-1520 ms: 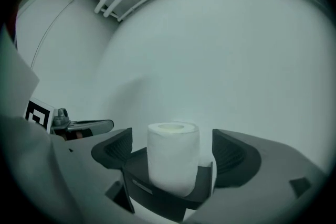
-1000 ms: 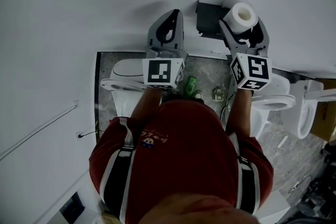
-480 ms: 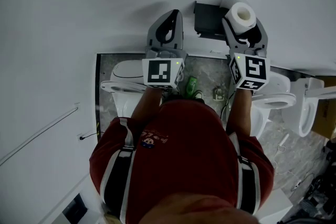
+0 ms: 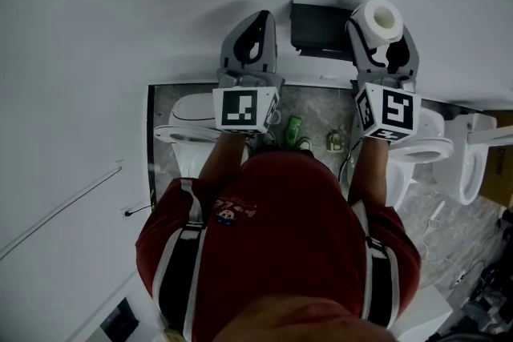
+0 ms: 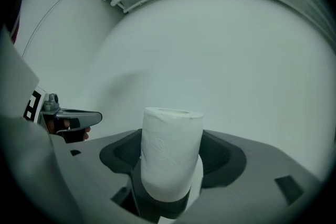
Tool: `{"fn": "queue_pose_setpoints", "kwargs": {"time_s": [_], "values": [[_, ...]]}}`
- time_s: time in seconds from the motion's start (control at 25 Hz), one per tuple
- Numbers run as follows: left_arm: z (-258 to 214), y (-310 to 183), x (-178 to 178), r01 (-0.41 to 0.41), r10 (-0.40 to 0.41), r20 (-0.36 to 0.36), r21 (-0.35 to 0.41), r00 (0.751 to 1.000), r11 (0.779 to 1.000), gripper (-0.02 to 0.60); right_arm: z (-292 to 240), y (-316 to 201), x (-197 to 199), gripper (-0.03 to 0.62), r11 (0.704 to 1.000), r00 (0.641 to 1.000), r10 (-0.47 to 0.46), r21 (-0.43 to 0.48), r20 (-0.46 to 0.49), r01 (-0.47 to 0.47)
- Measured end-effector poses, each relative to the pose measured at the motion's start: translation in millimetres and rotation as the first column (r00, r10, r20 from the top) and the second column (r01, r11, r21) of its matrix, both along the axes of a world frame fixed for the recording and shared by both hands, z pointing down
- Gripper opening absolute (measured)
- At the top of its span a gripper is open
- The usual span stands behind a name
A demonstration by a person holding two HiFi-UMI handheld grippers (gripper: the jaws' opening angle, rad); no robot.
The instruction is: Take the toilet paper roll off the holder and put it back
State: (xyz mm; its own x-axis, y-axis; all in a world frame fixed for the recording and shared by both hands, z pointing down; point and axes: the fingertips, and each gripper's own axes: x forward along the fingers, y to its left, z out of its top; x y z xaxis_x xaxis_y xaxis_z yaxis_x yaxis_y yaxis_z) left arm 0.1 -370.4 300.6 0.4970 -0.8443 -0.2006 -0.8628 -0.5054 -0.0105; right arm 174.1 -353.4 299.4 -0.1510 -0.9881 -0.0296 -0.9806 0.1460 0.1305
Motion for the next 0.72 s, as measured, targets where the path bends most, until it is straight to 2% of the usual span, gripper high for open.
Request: {"fn": "queue_pose_setpoints", "kwargs": {"time_s": [0.32,0.72], "values": [[-11,9,21,-0.034,0.035,-0.002,0.017,0.999,0.999,0.018,-26,26,31,0.334,0.995,0.997,0.068,0.072,0.024,-0.070],[-13,17,69,-0.126,0.125,0.014,0.023,0.992,0.992,0.018,-20,57,91,0.334,0.975,0.977,0.209,0.064,0.049,-0.212]]}}
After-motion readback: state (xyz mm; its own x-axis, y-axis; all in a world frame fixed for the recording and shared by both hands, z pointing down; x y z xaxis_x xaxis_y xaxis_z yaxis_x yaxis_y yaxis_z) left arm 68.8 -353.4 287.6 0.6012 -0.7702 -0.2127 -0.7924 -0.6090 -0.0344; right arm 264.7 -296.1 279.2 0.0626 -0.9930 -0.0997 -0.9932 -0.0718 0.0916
